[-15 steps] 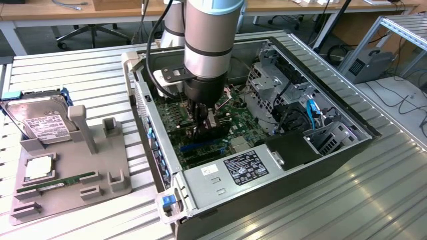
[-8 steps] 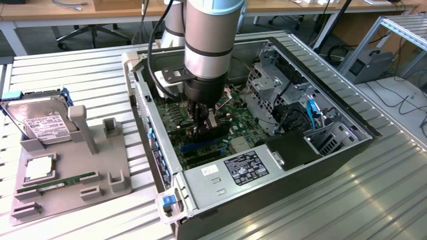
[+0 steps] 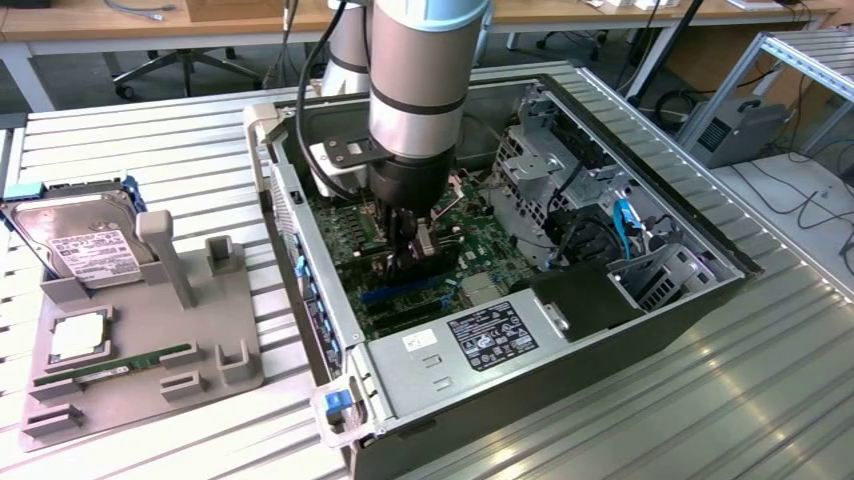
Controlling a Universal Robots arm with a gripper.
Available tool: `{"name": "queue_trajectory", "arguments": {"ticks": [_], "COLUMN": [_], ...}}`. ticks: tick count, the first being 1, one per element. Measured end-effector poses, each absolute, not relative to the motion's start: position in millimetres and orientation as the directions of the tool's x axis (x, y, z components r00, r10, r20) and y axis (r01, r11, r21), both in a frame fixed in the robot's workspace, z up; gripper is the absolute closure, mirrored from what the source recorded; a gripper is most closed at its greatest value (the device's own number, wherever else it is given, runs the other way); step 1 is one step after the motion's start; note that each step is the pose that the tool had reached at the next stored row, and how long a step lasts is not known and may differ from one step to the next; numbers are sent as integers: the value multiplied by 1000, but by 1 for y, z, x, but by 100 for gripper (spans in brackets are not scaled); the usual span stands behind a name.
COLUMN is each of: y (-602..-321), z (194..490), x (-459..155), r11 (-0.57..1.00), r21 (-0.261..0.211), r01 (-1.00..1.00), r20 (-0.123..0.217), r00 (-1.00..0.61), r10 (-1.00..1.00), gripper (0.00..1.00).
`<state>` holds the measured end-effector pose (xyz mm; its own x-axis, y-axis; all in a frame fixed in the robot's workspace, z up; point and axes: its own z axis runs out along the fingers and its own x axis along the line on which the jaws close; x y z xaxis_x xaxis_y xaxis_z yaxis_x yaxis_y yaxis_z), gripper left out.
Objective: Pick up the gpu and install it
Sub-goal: 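Insert the gpu into the slot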
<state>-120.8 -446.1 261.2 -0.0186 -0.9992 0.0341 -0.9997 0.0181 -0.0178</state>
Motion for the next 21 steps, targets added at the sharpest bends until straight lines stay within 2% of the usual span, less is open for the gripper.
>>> {"name": "queue_trajectory", "arguments": {"ticks": [21], "y": [-446], "z": [258], "x": [-120], "r11": [18], "r21": [-17], "r01": [-1000], "r20": [38], "r00": [-19], "r10": [-999], "gripper": [73]}}
